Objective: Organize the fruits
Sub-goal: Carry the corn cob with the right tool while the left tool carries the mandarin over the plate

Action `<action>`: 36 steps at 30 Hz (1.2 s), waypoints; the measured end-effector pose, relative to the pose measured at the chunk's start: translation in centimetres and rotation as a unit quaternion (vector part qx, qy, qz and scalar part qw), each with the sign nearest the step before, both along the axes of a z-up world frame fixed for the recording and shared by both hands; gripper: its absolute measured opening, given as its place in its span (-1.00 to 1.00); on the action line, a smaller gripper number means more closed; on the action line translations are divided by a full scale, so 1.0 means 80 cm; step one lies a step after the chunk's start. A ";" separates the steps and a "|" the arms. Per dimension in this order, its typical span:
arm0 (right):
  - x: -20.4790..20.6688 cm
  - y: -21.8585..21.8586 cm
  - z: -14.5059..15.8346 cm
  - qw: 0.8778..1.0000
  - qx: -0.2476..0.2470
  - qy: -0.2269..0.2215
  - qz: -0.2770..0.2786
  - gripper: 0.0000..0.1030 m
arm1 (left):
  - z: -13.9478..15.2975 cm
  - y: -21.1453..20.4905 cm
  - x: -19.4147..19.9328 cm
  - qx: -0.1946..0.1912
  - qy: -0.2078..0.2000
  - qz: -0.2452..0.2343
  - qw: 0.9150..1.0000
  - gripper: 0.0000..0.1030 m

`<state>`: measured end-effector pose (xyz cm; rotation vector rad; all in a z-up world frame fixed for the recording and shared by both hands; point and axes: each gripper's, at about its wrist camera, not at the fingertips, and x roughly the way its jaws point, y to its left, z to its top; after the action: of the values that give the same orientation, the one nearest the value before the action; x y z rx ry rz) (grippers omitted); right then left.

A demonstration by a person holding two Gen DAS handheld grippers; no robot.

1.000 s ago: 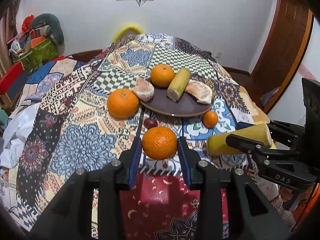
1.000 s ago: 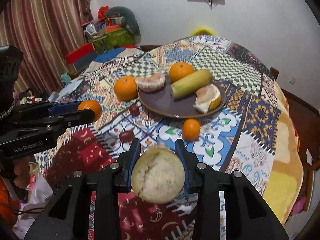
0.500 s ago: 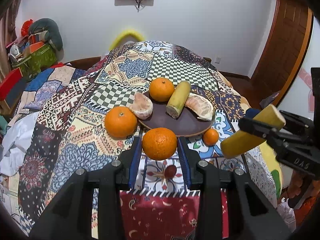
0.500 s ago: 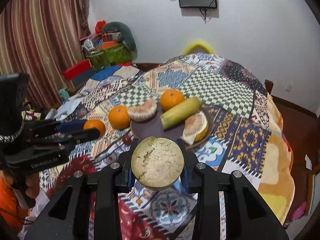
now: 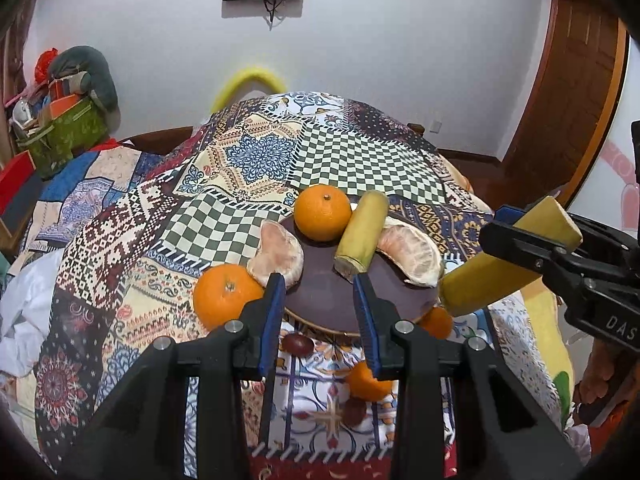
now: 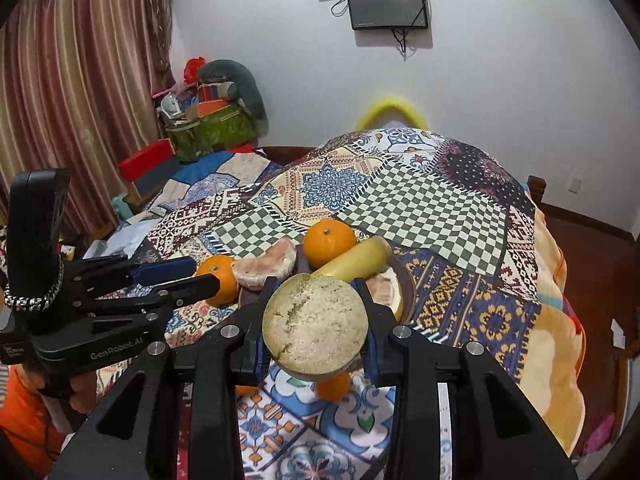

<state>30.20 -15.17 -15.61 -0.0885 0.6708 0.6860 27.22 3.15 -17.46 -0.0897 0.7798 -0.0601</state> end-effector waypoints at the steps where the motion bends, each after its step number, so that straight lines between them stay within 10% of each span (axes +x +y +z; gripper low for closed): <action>1: 0.002 0.001 -0.002 1.000 0.001 0.001 0.001 -0.37 | -0.001 0.000 0.002 -0.002 0.002 -0.001 1.000 -0.32; 18: 0.007 -0.024 -0.002 1.000 -0.005 0.003 -0.017 -0.37 | -0.071 -0.055 -0.002 -0.029 0.106 -0.067 0.992 -0.24; 36: 0.005 -0.040 0.001 1.000 0.001 0.004 -0.025 -0.37 | -0.082 -0.065 0.006 -0.024 0.110 -0.067 0.991 -0.32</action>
<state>30.59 -18.36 -15.50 -0.0664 0.6768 0.6390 27.71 -2.02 -24.05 -0.0911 1.0047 -0.1991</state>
